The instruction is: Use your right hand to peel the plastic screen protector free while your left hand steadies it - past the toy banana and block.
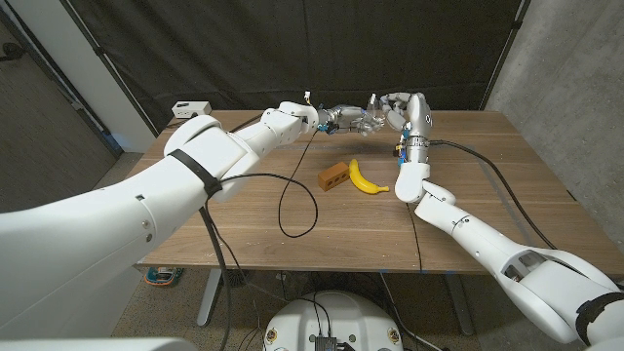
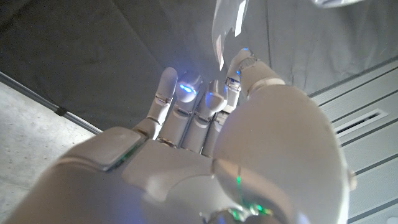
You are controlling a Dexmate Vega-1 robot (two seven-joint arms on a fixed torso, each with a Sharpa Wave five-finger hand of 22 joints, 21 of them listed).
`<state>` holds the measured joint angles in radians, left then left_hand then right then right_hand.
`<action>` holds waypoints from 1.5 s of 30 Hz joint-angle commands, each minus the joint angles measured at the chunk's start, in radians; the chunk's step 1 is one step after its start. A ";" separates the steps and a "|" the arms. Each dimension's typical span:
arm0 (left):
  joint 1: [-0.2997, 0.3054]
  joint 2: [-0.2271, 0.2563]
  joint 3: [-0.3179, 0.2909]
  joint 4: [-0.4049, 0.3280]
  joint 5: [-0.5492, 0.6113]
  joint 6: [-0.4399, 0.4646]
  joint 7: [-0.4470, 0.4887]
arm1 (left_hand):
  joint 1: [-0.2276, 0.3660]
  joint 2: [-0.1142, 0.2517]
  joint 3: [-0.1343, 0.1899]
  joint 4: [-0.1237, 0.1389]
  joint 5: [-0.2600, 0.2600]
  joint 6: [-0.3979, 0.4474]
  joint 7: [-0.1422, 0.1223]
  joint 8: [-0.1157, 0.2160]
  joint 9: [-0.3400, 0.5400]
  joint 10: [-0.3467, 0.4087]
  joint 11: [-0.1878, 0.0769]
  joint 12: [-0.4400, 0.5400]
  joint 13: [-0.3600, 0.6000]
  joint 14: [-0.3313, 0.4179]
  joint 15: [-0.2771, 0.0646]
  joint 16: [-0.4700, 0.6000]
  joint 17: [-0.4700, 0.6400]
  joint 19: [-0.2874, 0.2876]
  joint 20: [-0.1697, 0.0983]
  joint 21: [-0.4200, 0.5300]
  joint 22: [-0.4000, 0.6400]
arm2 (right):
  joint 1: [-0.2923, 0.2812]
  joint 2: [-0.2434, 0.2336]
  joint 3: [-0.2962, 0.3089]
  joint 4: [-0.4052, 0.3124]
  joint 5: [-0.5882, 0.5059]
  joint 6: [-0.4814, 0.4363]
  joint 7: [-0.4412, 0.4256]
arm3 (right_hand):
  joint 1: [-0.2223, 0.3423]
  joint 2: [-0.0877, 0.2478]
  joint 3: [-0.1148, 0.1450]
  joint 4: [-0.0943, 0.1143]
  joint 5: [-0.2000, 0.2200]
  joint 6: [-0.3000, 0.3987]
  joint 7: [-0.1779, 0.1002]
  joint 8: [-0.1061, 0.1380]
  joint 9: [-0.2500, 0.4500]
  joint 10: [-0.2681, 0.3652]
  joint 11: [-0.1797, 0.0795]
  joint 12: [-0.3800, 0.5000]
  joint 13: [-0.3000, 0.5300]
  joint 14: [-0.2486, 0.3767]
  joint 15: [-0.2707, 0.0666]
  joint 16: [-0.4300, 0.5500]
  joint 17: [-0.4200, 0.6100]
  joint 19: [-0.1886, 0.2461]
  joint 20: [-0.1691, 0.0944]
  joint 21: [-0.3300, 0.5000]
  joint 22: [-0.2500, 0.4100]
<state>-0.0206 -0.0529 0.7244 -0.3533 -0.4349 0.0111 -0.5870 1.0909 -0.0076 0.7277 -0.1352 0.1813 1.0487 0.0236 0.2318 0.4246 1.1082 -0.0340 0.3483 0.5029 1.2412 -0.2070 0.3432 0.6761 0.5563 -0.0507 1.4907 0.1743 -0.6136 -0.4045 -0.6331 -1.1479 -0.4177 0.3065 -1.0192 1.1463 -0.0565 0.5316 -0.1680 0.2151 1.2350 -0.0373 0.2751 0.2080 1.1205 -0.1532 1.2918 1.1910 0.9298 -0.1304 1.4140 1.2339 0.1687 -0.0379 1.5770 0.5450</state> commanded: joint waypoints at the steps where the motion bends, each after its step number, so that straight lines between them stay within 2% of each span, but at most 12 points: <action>1: 0.003 0.001 -0.010 0.000 -0.009 -0.002 -0.035 | 0.006 0.005 0.004 0.000 0.005 0.067 0.061 0.007 0.005 0.111 -0.093 -0.003 0.007 0.006 -0.008 0.000 0.004 -0.005 -0.111 0.005 0.003 | 0.013 -0.034 -0.052 -0.001 -0.055 -0.076 -0.006 | -0.011 -0.010 0.009 0.005 0.011 0.061 0.018 0.018 0.038 0.000 0.001 0.014 0.011 -0.001 -0.085 0.008 0.004 -0.008 -0.016 0.003 0.007; 6: 0.005 0.004 -0.010 -0.001 -0.007 -0.011 -0.056 | 0.005 0.005 0.004 0.001 0.005 0.067 0.062 0.006 0.006 0.111 -0.091 -0.004 0.007 0.007 -0.007 0.000 0.004 -0.005 -0.111 0.005 0.003 | 0.025 -0.006 -0.047 0.063 -0.012 0.023 -0.065 | -0.022 -0.010 0.013 0.011 0.014 0.059 0.007 0.019 0.040 0.000 -0.010 0.018 0.016 -0.004 -0.085 0.011 0.003 0.001 -0.014 0.005 0.012; 9: 0.006 0.006 -0.010 -0.001 -0.006 -0.014 -0.070 | 0.004 0.005 0.004 0.001 0.005 0.069 0.062 0.007 0.006 0.113 -0.091 -0.005 0.006 0.006 -0.008 0.000 0.004 -0.005 -0.111 0.005 0.003 | 0.021 0.026 -0.008 0.100 0.005 0.084 -0.098 | -0.037 -0.010 0.011 0.019 0.002 0.046 -0.006 0.009 0.031 -0.005 -0.013 0.025 0.025 -0.002 -0.085 0.014 0.002 0.005 -0.005 0.004 0.015; 14: 0.008 0.008 -0.010 -0.002 -0.004 -0.018 -0.084 | 0.004 0.005 0.004 0.001 0.005 0.068 0.062 0.006 0.006 0.112 -0.091 -0.006 0.006 0.006 -0.007 0.000 0.005 -0.005 -0.111 0.005 0.003 | -0.003 0.030 0.020 0.073 0.079 0.126 -0.077 | -0.079 -0.029 0.000 0.028 -0.030 -0.042 -0.007 -0.035 0.016 -0.029 -0.019 -0.030 -0.048 -0.007 -0.082 0.031 0.004 0.003 0.011 -0.002 0.022; 15: 0.008 0.009 -0.010 -0.003 -0.004 -0.021 -0.088 | 0.005 0.005 0.004 0.001 0.005 0.068 0.064 0.006 0.006 0.112 -0.092 -0.006 0.007 0.006 -0.008 -0.001 0.004 -0.005 -0.110 0.005 0.003 | -0.008 0.031 0.026 0.067 0.090 0.127 -0.077 | -0.091 -0.033 -0.003 0.029 -0.032 -0.083 -0.009 -0.050 0.016 -0.046 -0.016 -0.070 -0.095 -0.020 -0.083 0.035 0.004 0.000 0.017 -0.004 0.025; 21: 0.008 0.010 -0.010 -0.004 -0.001 -0.028 -0.102 | 0.005 0.005 0.004 0.000 0.005 0.070 0.063 0.005 0.006 0.112 -0.093 -0.006 0.009 0.006 -0.008 0.000 0.007 -0.006 -0.111 0.005 0.003 | -0.051 0.021 0.069 0.006 0.188 0.134 0.005 | -0.163 -0.060 -0.024 0.044 -0.030 -0.164 -0.002 -0.071 0.023 -0.068 -0.002 -0.175 -0.238 -0.042 -0.081 0.040 0.000 -0.011 0.030 -0.008 0.026; 25: 0.007 0.008 -0.008 -0.004 0.003 -0.030 -0.096 | 0.005 0.005 0.004 0.000 0.005 0.068 0.064 0.004 0.006 0.112 -0.094 -0.007 0.009 0.005 -0.008 0.000 0.008 -0.008 -0.110 0.005 0.003 | -0.076 0.017 0.089 -0.039 0.219 0.100 0.049 | -0.182 -0.063 -0.028 0.047 -0.029 -0.195 0.006 -0.079 0.022 -0.089 0.001 -0.198 -0.266 -0.054 -0.081 0.037 -0.001 -0.019 0.040 -0.010 0.026; 30: 0.006 0.005 -0.006 -0.004 0.006 -0.030 -0.091 | 0.005 0.005 0.004 0.000 0.005 0.069 0.061 0.005 0.007 0.112 -0.092 -0.008 0.009 0.004 -0.008 -0.001 0.007 -0.007 -0.110 0.005 0.003 | -0.096 0.008 0.104 -0.069 0.239 0.095 0.092 | -0.200 -0.066 -0.032 0.050 -0.029 -0.210 0.011 -0.078 0.025 -0.096 0.010 -0.215 -0.294 -0.067 -0.080 0.034 -0.002 -0.018 0.043 -0.010 0.024; 32: 0.006 0.004 -0.006 -0.004 0.006 -0.030 -0.089 | 0.006 0.005 0.005 0.000 0.005 0.069 0.062 0.005 0.007 0.112 -0.092 -0.008 0.009 0.004 -0.008 -0.002 0.007 -0.007 -0.111 0.005 0.003 | -0.097 0.010 0.107 -0.067 0.238 0.106 0.093 | -0.201 -0.063 -0.031 0.046 -0.028 -0.192 0.014 -0.067 0.027 -0.077 0.015 -0.214 -0.309 -0.070 -0.082 0.033 -0.002 -0.018 0.043 -0.011 0.023; 40: 0.004 0.002 -0.004 -0.004 0.009 -0.028 -0.081 | 0.005 0.005 0.004 0.000 0.005 0.069 0.063 0.003 0.006 0.113 -0.093 -0.008 0.011 0.004 -0.008 -0.003 0.007 -0.008 -0.110 0.005 0.003 | -0.089 0.019 0.114 -0.042 0.229 0.154 0.103 | -0.187 -0.038 -0.012 0.031 -0.026 -0.092 0.014 -0.029 0.027 -0.041 0.013 -0.132 -0.214 -0.046 -0.083 0.040 -0.002 -0.004 0.043 -0.008 0.020; 42: 0.004 0.002 -0.002 -0.004 0.011 -0.030 -0.076 | 0.005 0.005 0.004 0.001 0.005 0.068 0.060 0.003 0.007 0.113 -0.093 -0.008 0.011 0.005 -0.008 -0.003 0.006 -0.007 -0.110 0.005 0.003 | -0.088 0.018 0.115 -0.040 0.226 0.159 0.107 | -0.178 -0.033 -0.005 0.025 -0.028 -0.050 0.012 -0.009 0.032 -0.028 0.020 -0.103 -0.179 -0.040 -0.083 0.042 -0.002 0.005 0.041 -0.007 0.019; 45: 0.003 0.002 0.000 -0.003 0.013 -0.027 -0.069 | 0.005 0.004 0.004 0.000 0.005 0.069 0.062 0.003 0.007 0.113 -0.092 -0.009 0.011 0.004 -0.007 -0.004 0.006 -0.007 -0.110 0.005 0.003 | -0.088 0.014 0.116 -0.040 0.234 0.172 0.132 | -0.180 -0.033 -0.004 0.025 -0.029 -0.045 0.014 -0.008 0.031 -0.031 0.017 -0.095 -0.164 -0.039 -0.082 0.042 -0.002 0.004 0.041 -0.008 0.019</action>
<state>-0.0138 -0.0492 0.7197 -0.3569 -0.4280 -0.0173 -0.6724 1.0918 -0.0067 0.7274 -0.1356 0.1814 1.0486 0.0237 0.2330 0.4287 1.1100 -0.0357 0.3427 0.5124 1.2412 -0.2071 0.3432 0.6788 0.5536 -0.0534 1.4907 0.1743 -0.6985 -0.3919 -0.5304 -1.1955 -0.1975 0.4364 -0.9302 0.9622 -0.0954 0.5215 -0.1422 0.1846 1.1795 -0.0246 0.2591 0.2350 1.0838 -0.1363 1.1875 1.0126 0.8782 -0.1146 1.4506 1.2313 0.1657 0.0018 1.5713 0.5652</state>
